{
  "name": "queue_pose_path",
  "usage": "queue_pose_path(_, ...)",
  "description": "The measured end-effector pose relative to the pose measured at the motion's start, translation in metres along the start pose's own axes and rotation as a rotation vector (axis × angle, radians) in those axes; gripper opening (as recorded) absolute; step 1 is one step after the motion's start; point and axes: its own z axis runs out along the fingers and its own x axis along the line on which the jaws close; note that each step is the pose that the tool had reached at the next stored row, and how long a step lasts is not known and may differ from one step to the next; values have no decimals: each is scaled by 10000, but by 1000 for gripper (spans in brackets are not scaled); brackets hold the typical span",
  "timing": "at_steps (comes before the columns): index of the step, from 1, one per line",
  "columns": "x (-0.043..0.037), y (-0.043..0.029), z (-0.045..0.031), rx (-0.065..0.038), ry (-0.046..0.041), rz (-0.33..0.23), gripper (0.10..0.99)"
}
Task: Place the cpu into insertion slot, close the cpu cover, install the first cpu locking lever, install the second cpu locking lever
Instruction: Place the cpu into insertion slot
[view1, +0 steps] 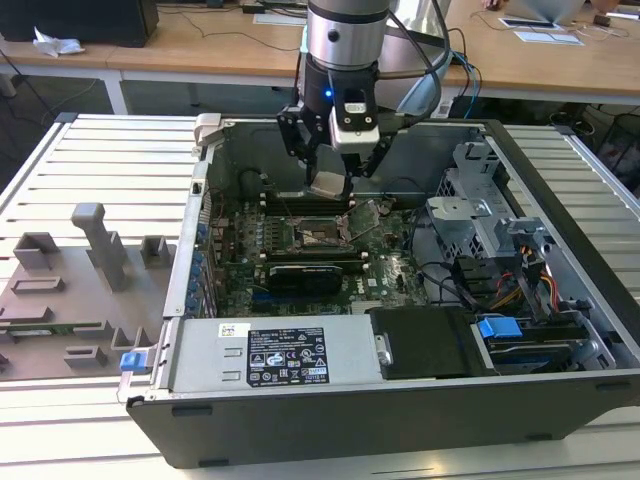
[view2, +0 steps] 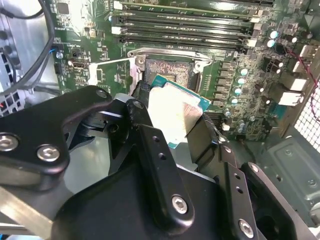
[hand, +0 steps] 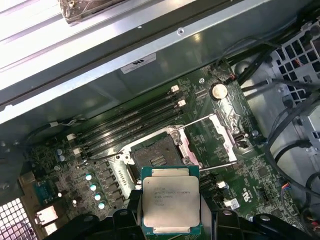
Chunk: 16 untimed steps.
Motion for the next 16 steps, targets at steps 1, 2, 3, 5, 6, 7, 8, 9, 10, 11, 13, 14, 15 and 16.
queue_pose_path(1,0,0,1,13,-10,95,545)
queue_pose_path(2,0,0,3,23,-18,169,545)
queue_pose_path(3,0,0,4,37,-28,261,545)
queue_pose_path(5,0,0,6,61,-47,427,545)
queue_pose_path(6,0,0,7,70,-54,499,545)
queue_pose_path(7,0,0,8,78,-61,562,545)
queue_pose_path(8,0,0,9,92,-71,652,545)
queue_pose_path(9,0,0,10,101,-79,724,545)
queue_pose_path(10,0,0,10,111,-86,790,545)
queue_pose_path(11,0,0,11,120,-93,855,545)
queue_pose_path(13,0,0,13,141,-109,1002,545)
queue_pose_path(14,0,0,14,157,-122,1114,545)
queue_pose_path(15,0,0,16,174,-134,1220,545)
queue_pose_path(16,0,0,17,196,-150,1341,545)
